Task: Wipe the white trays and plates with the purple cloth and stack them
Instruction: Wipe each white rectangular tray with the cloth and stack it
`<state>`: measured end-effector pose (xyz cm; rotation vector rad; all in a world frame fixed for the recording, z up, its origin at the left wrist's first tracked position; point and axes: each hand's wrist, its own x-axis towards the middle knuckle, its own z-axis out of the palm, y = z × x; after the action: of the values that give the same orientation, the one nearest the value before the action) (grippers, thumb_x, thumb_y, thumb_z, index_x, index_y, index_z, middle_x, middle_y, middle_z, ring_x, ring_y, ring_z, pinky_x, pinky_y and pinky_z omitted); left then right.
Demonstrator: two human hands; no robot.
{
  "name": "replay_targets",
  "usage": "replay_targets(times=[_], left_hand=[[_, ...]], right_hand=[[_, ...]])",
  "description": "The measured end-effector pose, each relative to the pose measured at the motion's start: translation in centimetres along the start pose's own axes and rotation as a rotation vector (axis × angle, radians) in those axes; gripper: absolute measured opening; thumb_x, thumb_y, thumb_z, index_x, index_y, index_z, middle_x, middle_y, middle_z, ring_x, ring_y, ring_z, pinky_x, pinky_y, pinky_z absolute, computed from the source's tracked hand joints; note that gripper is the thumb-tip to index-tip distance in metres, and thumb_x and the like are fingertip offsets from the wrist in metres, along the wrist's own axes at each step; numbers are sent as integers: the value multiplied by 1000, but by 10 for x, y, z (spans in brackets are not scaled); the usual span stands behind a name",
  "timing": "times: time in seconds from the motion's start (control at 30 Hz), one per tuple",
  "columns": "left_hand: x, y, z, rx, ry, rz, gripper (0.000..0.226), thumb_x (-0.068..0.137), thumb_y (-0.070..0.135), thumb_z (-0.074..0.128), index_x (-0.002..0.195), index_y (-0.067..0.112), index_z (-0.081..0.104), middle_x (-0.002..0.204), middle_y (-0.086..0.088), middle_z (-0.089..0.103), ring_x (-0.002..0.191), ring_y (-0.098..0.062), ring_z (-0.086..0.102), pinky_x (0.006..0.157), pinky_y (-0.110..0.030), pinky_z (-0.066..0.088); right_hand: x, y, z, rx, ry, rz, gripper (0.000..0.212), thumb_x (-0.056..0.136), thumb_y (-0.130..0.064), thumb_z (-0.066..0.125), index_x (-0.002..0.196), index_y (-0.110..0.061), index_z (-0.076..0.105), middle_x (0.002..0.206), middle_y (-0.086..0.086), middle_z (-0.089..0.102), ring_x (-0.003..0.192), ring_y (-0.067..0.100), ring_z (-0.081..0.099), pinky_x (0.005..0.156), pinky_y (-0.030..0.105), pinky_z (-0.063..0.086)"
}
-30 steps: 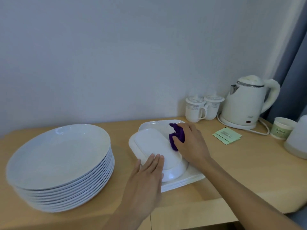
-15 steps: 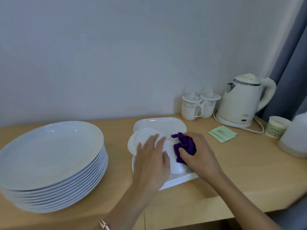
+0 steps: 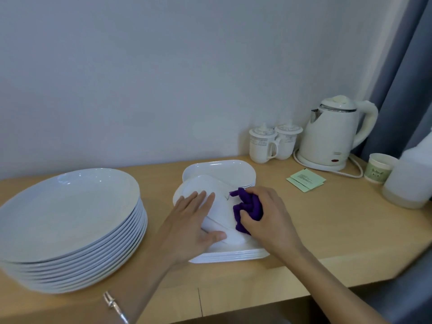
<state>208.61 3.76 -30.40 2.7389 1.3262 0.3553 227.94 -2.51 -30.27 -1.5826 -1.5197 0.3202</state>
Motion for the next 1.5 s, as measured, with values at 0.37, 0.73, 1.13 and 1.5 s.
replay_targets(times=[0.37,0.73,1.13,1.5], left_hand=[[-3,3,-3,76,359,136,91,57,85,41,114,19,69,92,6,60,92,-12,37,91,-25,34],[12,4,-10,167,-18,-88,147,29,103,7,151,21,10,158,10,7,144,-10,5,114,-36,17],[16,11,-4,228,38,-135,139,36,97,13,150,18,10,158,5,7,144,-14,4,113,-40,14],[15,16,-2,216,111,-116,127,45,93,22,144,14,23,152,4,20,140,-16,14,113,-34,8]], right_hand=[[17,-14,-11,-157,-169,-226,42,77,-21,68,118,-26,59,114,-22,50,105,-5,44,89,3,30],[13,10,-13,-114,-217,-276,43,73,-28,66,114,-38,57,122,-32,40,119,-15,34,99,3,25],[43,19,-9,-90,-37,14,42,81,-24,64,122,-28,54,121,-17,46,116,6,46,95,20,35],[89,1,19,-262,-19,108,35,80,-34,57,114,-26,57,115,0,58,103,24,55,83,33,44]])
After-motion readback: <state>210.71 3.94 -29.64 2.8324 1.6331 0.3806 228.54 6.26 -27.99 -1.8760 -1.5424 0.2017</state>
